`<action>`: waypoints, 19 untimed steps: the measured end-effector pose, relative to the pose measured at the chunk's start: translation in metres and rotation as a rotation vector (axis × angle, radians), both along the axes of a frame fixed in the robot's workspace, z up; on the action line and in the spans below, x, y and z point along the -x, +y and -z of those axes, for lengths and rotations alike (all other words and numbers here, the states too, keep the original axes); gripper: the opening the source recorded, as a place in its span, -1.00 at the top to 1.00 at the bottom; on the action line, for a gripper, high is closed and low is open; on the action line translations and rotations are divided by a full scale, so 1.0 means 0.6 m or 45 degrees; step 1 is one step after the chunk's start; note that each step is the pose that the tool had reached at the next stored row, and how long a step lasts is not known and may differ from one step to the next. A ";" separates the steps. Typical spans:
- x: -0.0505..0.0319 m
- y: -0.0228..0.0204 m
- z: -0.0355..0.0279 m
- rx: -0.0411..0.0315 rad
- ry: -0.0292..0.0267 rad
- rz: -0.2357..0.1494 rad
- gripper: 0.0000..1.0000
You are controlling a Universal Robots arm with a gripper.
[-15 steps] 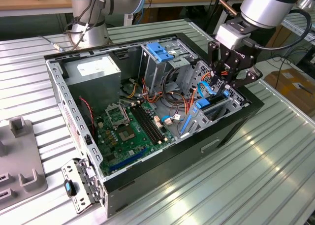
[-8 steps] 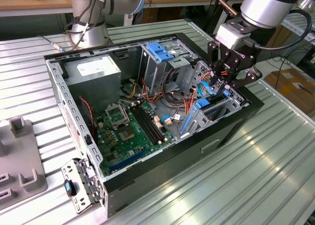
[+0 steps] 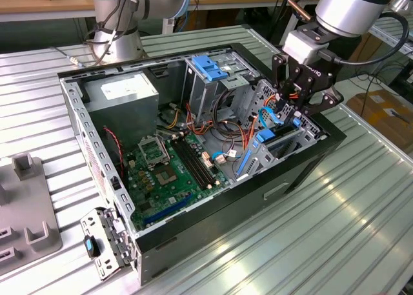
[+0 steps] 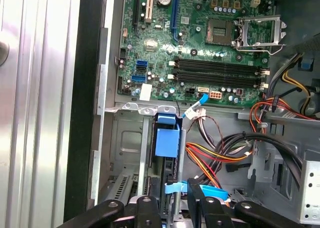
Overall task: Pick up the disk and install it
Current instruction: 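Insert the second disk wire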
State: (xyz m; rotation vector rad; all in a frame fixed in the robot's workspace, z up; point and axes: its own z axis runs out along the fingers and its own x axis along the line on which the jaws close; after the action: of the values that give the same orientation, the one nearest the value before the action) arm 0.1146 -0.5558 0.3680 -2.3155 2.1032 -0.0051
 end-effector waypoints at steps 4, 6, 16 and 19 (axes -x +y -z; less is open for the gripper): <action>0.000 0.0000 0.000 0.0000 0.0031 0.000 0.29; 0.000 0.0000 0.000 -0.0001 0.0051 0.000 0.29; 0.000 0.0000 0.000 0.0001 0.0145 0.000 0.29; 0.000 0.0000 0.000 0.0000 0.0162 0.000 0.29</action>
State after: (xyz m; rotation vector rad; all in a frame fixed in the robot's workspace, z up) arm 0.1146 -0.5558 0.3680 -2.3219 2.1090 0.0096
